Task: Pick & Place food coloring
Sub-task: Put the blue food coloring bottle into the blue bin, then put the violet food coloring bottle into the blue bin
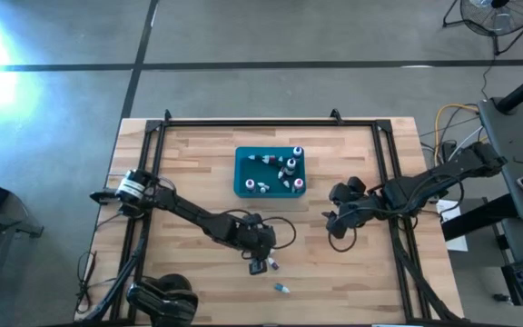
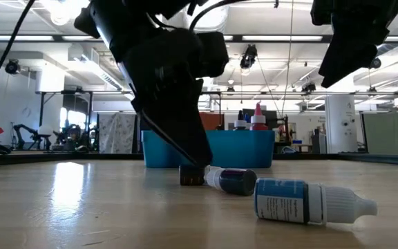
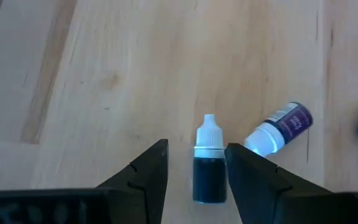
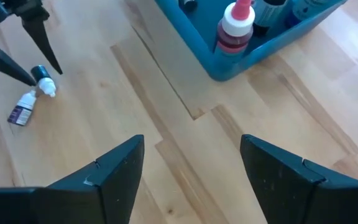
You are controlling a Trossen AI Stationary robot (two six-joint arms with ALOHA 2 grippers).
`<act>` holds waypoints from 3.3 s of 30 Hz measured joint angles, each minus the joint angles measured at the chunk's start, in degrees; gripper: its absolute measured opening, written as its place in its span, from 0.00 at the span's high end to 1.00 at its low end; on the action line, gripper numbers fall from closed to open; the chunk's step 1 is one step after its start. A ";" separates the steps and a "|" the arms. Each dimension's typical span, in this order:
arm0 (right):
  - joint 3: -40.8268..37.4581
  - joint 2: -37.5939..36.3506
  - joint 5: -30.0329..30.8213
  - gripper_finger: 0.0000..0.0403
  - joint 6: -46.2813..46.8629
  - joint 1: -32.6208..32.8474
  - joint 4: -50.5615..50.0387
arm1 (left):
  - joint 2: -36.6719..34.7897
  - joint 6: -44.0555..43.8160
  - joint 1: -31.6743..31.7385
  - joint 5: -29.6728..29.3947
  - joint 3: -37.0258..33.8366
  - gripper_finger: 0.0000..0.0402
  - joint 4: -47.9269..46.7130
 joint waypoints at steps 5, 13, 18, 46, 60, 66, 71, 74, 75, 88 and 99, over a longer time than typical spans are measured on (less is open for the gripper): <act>-0.04 0.00 0.04 0.36 0.10 0.00 0.22 | 0.58 -1.74 -0.13 0.00 -0.15 0.66 1.57; -0.04 0.00 0.68 0.38 3.39 0.00 0.25 | 3.59 -2.89 -0.23 -1.25 0.51 0.66 4.71; -0.04 0.00 0.66 0.38 3.62 0.00 0.37 | 3.65 -2.77 -0.30 -2.47 0.57 0.69 3.42; -0.04 -0.07 0.83 0.42 10.48 0.50 11.14 | -11.03 5.41 16.63 -24.78 12.10 0.87 -9.92; -0.04 0.01 -0.49 0.42 10.63 2.43 13.69 | -12.12 0.79 22.51 -10.86 10.80 0.59 -15.99; -0.06 5.41 -5.34 0.42 -0.56 3.91 20.68 | -13.57 4.49 8.96 -8.94 10.90 0.59 -16.04; -0.04 14.57 -7.83 0.42 -2.93 3.66 30.64 | -13.33 -0.22 -1.67 -14.66 10.95 0.59 -17.94; 1.04 20.28 -9.44 0.42 -1.49 3.28 33.03 | -13.03 -8.07 -5.27 -15.73 9.88 0.58 -21.03; 1.79 22.25 -10.20 0.42 -1.33 3.28 33.13 | -13.03 -11.26 -6.27 -15.87 9.11 0.58 -22.13; 22.61 43.46 -12.61 0.44 -8.43 4.29 26.93 | -13.14 -46.04 -21.36 -24.04 -1.43 0.58 -24.12; 32.49 54.33 -12.74 0.44 -8.39 5.40 22.69 | -13.16 -48.17 -24.04 -24.76 -8.08 0.58 -24.14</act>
